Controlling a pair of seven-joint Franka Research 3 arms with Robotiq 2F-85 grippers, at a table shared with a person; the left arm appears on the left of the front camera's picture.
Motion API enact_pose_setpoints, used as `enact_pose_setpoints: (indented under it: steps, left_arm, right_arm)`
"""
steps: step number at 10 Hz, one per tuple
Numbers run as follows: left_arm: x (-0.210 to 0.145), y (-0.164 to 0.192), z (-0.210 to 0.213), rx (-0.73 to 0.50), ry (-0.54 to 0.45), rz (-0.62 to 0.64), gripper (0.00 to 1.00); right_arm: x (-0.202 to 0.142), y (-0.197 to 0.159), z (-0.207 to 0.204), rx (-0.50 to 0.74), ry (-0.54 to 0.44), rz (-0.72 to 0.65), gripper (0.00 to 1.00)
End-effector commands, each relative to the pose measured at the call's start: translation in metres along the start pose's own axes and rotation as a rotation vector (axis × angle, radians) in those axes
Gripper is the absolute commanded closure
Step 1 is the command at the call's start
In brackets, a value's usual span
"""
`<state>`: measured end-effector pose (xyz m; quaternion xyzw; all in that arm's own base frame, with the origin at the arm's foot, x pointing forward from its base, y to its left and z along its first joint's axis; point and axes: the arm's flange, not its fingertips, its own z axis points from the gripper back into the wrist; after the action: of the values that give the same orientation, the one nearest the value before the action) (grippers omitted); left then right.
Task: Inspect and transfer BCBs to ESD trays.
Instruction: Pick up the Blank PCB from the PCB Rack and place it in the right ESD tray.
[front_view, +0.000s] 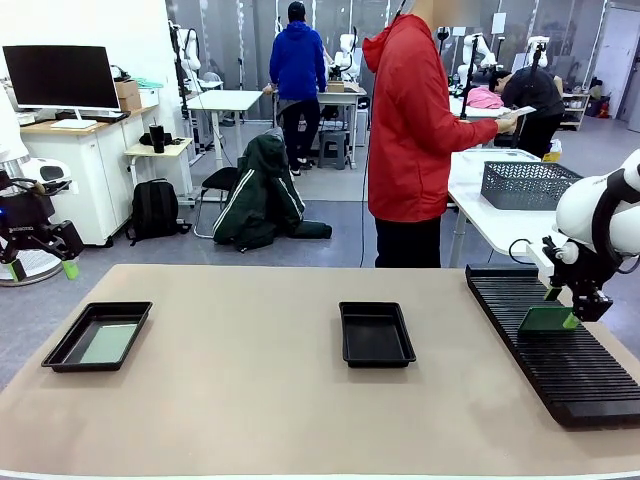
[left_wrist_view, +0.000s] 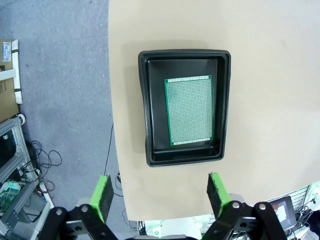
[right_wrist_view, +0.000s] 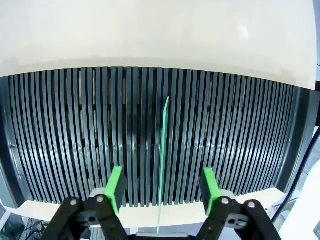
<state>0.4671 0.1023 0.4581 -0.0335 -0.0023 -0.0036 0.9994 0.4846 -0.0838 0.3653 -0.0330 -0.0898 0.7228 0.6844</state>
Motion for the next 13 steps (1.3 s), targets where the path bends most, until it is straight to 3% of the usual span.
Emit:
enact_pose_setpoints:
  steps: [1, 2, 3, 5, 13]
  left_arm:
    - [-0.0010, 0.0007, -0.0026, -0.001, -0.014, -0.005, 0.00]
    - [-0.0010, 0.0007, -0.0026, -0.001, -0.014, -0.005, 0.00]
    - [-0.0010, 0.0007, -0.0026, -0.001, -0.014, -0.005, 0.00]
    - [-0.0010, 0.0007, -0.0026, -0.001, -0.014, -0.005, 0.00]
    - [-0.0010, 0.0007, -0.0026, -0.001, -0.014, -0.005, 0.00]
  right_arm:
    - [0.0000, 0.0041, -0.0006, -0.023, -0.002, -0.019, 1.00]
    - [0.0001, 0.0037, -0.0005, -0.021, -0.003, -0.020, 1.00]
    - [0.0007, 0.0029, -0.0004, -0.021, -0.003, -0.021, 0.83]
    - [0.0010, 0.0014, -0.0009, -0.013, 0.003, -0.025, 1.00]
    - [0.0007, -0.0008, 0.0015, -0.003, 0.000, -0.006, 1.00]
